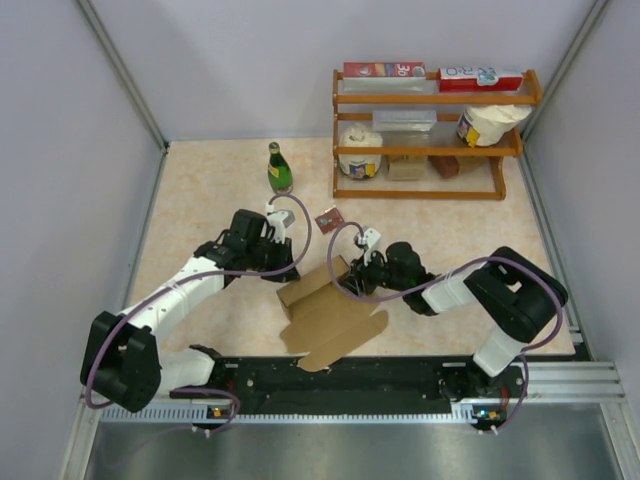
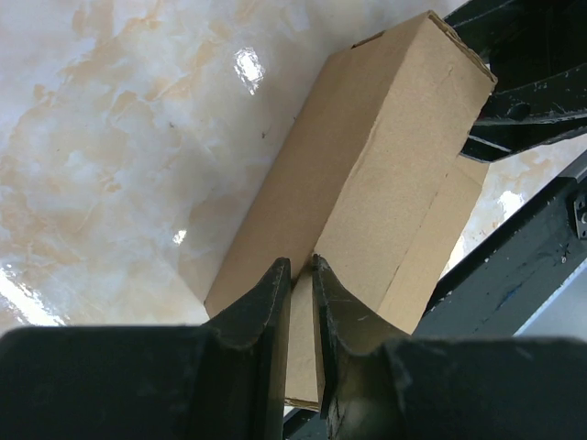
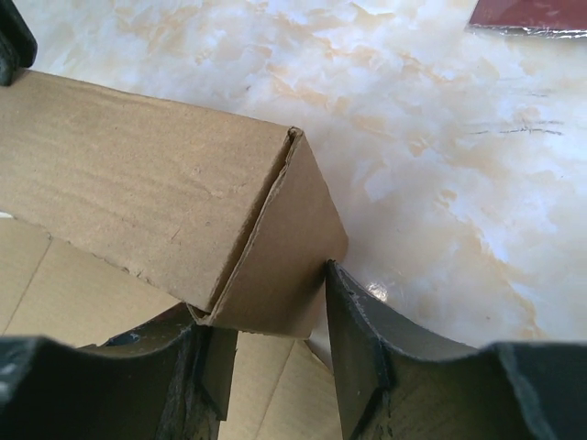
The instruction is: Fold the paper box
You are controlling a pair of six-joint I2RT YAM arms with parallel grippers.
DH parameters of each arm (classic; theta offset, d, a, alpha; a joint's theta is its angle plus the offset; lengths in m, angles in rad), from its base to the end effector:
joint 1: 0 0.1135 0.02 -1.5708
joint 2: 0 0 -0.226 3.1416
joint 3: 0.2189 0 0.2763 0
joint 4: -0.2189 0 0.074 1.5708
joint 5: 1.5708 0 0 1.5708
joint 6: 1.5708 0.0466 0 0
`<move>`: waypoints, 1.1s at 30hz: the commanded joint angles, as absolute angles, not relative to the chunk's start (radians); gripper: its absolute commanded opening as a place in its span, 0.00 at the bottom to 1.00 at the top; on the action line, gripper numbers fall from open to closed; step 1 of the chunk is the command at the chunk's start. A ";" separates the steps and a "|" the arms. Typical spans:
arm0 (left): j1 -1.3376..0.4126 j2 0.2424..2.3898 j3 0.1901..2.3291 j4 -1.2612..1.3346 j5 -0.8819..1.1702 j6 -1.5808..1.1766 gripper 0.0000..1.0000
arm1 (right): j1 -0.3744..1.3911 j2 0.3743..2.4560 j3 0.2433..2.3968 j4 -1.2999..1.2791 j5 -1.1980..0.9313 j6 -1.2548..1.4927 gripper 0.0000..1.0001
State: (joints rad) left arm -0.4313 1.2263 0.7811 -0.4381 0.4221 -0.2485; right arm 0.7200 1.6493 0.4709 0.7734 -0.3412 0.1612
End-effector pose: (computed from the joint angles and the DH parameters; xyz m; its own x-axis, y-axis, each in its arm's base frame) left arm 0.2526 -0.1373 0.1742 -0.8324 0.1361 -0.5372 0.4259 0.7773 -0.4630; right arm 0.2188 0.2126 0.0661 -0.4292 -0.1753 -0.8860 -0.7940 0.5408 0.2777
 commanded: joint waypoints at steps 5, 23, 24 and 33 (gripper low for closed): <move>-0.428 1.256 0.787 -0.394 0.476 -0.241 0.18 | 0.747 1.706 0.474 0.942 -0.295 0.175 0.37; -0.434 1.301 0.761 -0.365 0.546 -0.250 0.17 | 0.782 1.746 0.505 0.986 -0.160 0.199 0.24; -0.437 1.302 0.764 -0.364 0.549 -0.250 0.17 | 0.782 1.747 0.503 0.986 -0.153 0.202 0.23; -0.451 1.316 0.753 -0.353 0.558 -0.256 0.16 | 0.801 1.752 0.526 0.943 -0.077 0.199 0.19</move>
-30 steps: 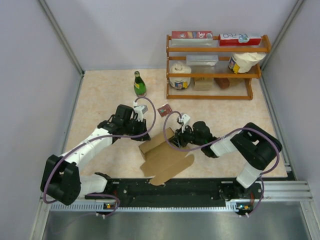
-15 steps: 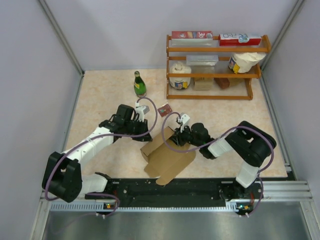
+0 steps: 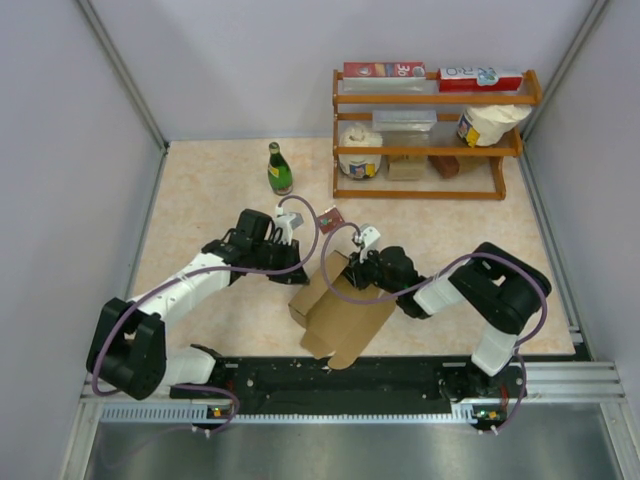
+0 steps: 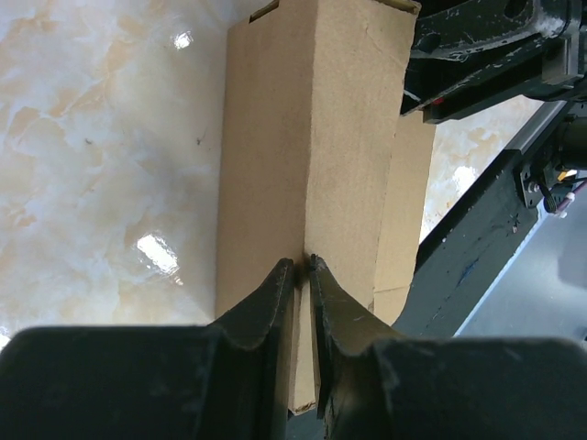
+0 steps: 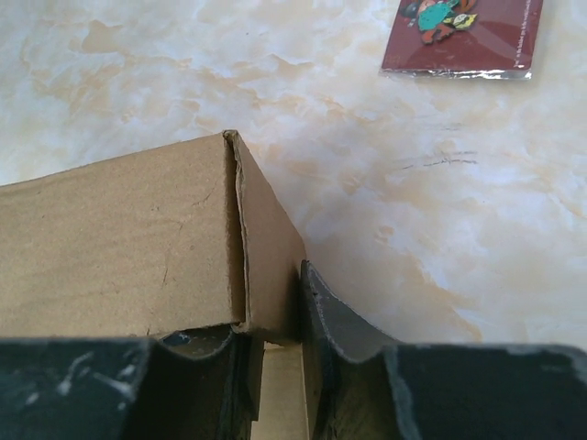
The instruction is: Fold the paper box
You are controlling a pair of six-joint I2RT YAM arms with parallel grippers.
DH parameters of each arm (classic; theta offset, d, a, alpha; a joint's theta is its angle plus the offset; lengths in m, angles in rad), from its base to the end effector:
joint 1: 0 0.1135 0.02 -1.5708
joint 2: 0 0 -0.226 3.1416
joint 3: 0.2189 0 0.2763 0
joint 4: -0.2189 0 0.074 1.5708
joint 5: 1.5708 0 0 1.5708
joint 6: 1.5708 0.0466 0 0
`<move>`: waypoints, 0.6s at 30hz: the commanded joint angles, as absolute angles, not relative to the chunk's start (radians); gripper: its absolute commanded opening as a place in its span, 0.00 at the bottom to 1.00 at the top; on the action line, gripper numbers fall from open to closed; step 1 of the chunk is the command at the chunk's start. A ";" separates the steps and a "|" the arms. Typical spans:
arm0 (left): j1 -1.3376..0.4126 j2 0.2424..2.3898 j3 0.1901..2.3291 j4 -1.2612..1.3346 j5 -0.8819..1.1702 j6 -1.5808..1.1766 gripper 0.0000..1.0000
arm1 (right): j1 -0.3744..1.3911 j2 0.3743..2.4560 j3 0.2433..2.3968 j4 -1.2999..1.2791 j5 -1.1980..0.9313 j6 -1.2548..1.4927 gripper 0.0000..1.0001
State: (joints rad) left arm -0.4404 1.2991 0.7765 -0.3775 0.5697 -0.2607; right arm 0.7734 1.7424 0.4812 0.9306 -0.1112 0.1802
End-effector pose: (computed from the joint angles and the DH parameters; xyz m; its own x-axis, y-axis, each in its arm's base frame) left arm 0.2547 -0.1478 0.1599 -0.8554 0.1632 -0.4916 0.4572 0.6840 -0.5685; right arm 0.2194 0.2215 0.0585 -0.3664 -0.1088 -0.9241 -0.7153 0.6681 0.2050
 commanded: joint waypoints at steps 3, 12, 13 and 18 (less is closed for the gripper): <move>-0.456 1.310 0.749 -0.345 0.561 -0.264 0.16 | 0.807 1.752 0.534 0.933 -0.061 0.189 0.18; -0.460 1.313 0.749 -0.345 0.566 -0.262 0.16 | 0.813 1.753 0.541 0.925 -0.026 0.195 0.06; -0.462 1.312 0.749 -0.345 0.566 -0.264 0.16 | 0.811 1.756 0.541 0.925 -0.025 0.195 0.04; -0.462 1.312 0.747 -0.345 0.566 -0.262 0.16 | 0.813 1.758 0.541 0.925 -0.020 0.199 0.01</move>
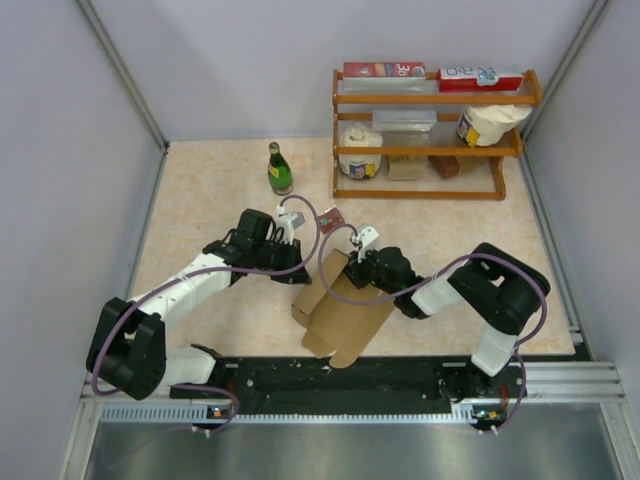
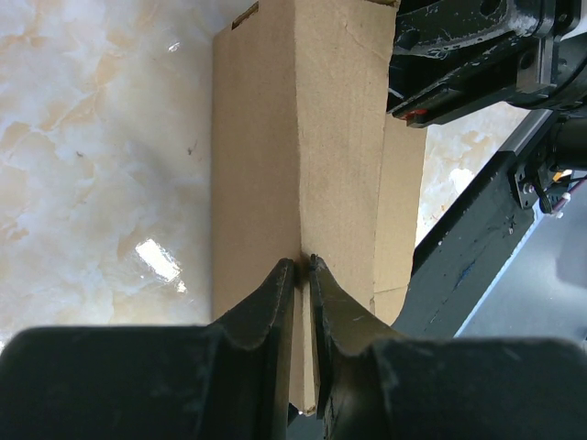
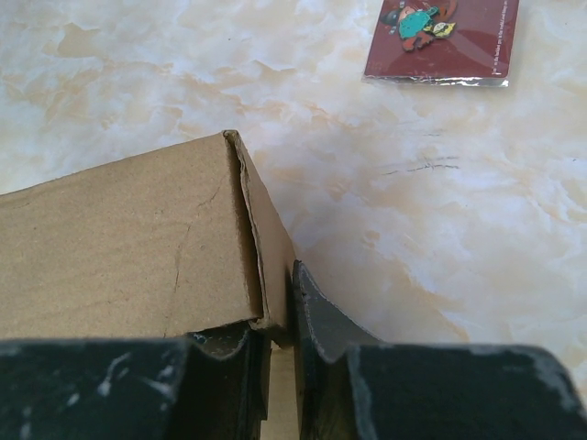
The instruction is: Fold the paper box
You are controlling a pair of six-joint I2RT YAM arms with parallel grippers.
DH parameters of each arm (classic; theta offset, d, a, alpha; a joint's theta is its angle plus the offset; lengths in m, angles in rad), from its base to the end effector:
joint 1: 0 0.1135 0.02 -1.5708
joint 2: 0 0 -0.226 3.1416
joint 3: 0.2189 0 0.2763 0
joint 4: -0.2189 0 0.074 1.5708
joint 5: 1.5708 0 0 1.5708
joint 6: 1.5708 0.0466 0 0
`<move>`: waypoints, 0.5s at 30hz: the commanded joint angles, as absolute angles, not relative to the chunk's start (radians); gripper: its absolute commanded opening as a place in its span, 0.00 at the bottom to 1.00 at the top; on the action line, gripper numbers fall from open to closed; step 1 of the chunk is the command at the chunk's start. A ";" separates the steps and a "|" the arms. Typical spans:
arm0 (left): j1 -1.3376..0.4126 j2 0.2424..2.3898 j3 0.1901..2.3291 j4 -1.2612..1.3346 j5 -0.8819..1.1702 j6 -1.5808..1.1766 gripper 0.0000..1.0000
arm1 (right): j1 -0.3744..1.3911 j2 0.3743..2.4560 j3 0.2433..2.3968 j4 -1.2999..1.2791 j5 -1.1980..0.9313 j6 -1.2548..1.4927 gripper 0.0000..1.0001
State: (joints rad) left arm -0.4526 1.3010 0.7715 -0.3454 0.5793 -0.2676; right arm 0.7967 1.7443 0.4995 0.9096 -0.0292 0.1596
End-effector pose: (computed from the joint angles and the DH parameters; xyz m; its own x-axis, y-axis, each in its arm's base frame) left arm 0.2544 -0.1521 0.1602 -0.8459 0.1653 -0.5072 0.4748 0.6665 -0.5747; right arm 0.2200 0.2270 0.0602 -0.3437 -0.1243 -0.9308 -0.6881 0.7078 0.1596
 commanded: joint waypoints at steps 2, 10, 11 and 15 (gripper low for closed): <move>-0.462 1.312 0.749 -0.345 0.566 -0.262 0.16 | 0.816 1.759 0.543 0.923 -0.020 0.198 0.01; -0.462 1.312 0.747 -0.339 0.558 -0.282 0.16 | 0.816 1.749 0.535 0.913 -0.034 0.192 0.23; -0.462 1.312 0.749 -0.336 0.557 -0.291 0.16 | 0.818 1.743 0.532 0.914 -0.034 0.190 0.28; -0.462 1.309 0.753 -0.321 0.560 -0.324 0.16 | 0.818 1.717 0.508 0.917 -0.051 0.178 0.39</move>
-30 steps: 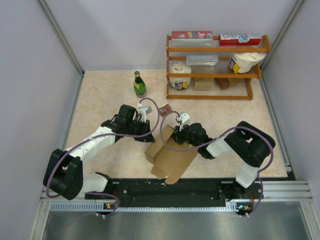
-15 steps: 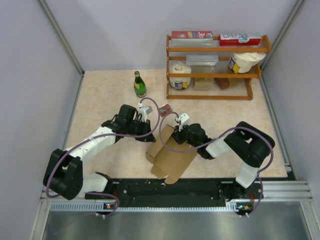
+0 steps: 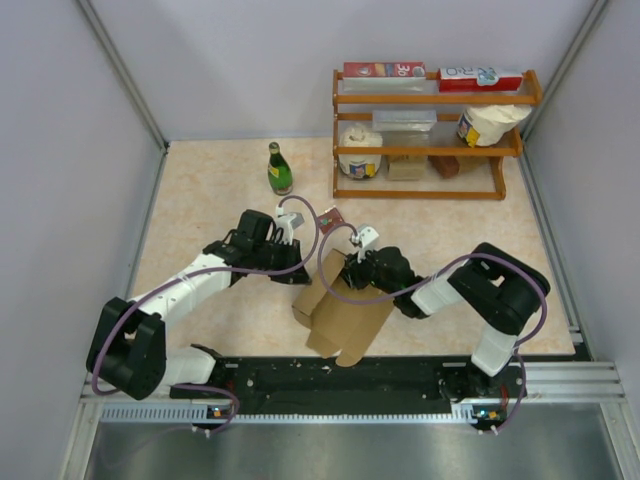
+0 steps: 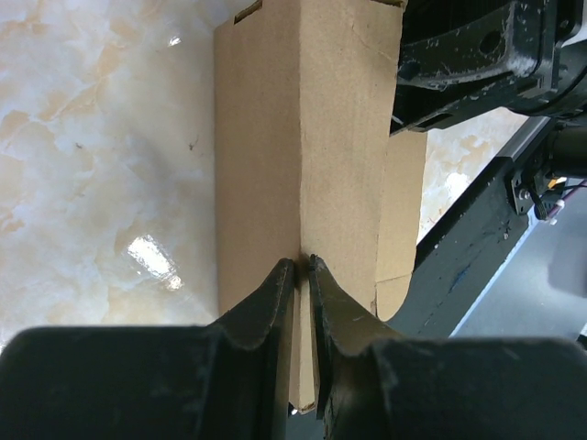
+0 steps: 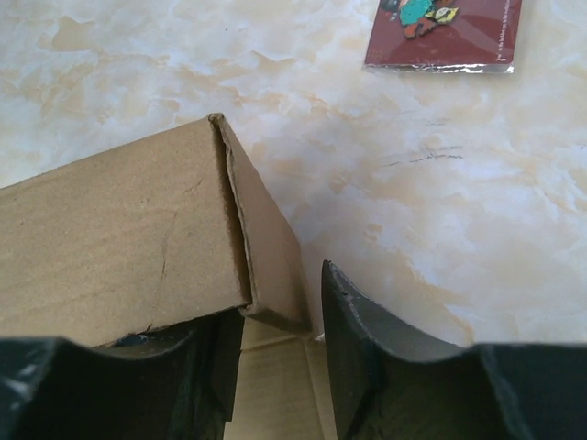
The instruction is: Fold the paper box
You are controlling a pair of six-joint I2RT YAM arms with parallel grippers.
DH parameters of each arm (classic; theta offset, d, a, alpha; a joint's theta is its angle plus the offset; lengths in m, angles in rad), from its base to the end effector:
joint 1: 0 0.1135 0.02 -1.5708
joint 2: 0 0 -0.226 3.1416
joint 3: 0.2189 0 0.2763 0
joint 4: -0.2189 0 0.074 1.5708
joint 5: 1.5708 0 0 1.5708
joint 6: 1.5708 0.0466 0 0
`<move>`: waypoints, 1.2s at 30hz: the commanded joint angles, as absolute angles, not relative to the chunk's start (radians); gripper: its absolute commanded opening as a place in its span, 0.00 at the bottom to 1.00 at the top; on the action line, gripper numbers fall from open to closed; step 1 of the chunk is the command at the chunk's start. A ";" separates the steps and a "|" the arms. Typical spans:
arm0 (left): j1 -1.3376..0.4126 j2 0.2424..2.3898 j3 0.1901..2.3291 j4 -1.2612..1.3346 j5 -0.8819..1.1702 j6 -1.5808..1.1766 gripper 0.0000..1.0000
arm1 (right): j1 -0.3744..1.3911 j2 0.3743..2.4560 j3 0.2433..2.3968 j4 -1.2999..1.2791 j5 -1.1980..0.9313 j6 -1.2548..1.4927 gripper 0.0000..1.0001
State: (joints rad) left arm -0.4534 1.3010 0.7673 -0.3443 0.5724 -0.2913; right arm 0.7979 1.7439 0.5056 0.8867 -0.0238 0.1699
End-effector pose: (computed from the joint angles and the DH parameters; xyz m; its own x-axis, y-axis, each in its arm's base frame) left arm 0.2539 -0.1518 0.1587 -0.8576 0.1493 -0.4921 0.4519 0.6755 -0.5827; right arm 0.2205 0.2276 0.0592 -0.3607 -0.1277 -0.9239 -0.6801 0.7139 0.1668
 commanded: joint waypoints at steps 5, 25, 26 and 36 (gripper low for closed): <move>-0.460 1.304 0.782 -0.340 0.514 -0.330 0.16 | 0.818 1.655 0.479 0.887 -0.069 0.170 0.44; -0.367 1.181 0.882 -0.428 0.252 -0.284 0.26 | 0.818 1.115 0.357 0.339 0.149 0.352 0.48; -0.367 1.178 0.888 -0.428 0.245 -0.276 0.26 | 0.816 1.105 0.367 0.298 0.156 0.376 0.48; -0.379 1.210 0.965 -0.402 0.328 -0.189 0.43 | 0.816 1.037 0.471 0.002 0.244 0.535 0.50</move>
